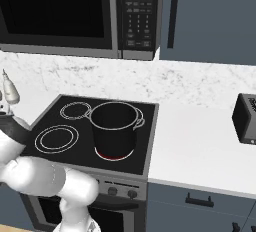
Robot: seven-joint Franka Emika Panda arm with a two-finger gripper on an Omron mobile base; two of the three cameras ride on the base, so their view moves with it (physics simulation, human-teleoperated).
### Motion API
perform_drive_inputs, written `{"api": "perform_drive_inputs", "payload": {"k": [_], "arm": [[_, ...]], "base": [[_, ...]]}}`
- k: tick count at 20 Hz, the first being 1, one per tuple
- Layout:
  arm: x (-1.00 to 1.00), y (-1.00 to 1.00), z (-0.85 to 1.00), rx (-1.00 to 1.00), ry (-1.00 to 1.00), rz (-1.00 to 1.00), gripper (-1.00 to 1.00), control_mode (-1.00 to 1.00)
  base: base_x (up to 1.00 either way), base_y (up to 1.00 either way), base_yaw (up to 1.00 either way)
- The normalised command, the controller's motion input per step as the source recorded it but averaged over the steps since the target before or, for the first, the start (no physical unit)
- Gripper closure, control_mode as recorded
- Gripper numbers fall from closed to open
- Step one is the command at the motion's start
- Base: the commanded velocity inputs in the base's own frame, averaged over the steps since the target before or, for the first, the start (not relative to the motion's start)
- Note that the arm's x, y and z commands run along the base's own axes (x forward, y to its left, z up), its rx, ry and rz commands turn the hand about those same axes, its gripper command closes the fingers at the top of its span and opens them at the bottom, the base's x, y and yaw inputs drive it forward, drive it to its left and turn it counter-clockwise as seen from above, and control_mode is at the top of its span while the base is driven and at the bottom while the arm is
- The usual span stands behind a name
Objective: Put the lime and eggplant in the pot. Retrieve the spatula and lightly stir the vegetables in the pot.
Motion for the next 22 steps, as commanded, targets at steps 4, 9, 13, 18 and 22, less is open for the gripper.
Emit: {"api": "perform_drive_inputs", "payload": {"k": [4,9,13,18,22], "arm": [[0.57,0.64,-0.23,0.00,0.00,0.00,-1.00,-1.00],[0.44,0.62,-0.28,0.00,0.00,0.00,-1.00,-1.00],[0.35,0.50,-0.18,0.00,0.00,0.00,-1.00,-1.00],[0.32,0.26,-0.04,0.00,0.00,0.00,-1.00,-1.00],[0.19,0.34,-0.14,0.00,0.01,0.00,-1.00,-1.00]], "base": [[0.00,0.00,0.00],[0.00,0.00,0.00],[0.00,0.00,0.00],[0.00,0.00,0.00],[0.00,0.00,0.00]]}}
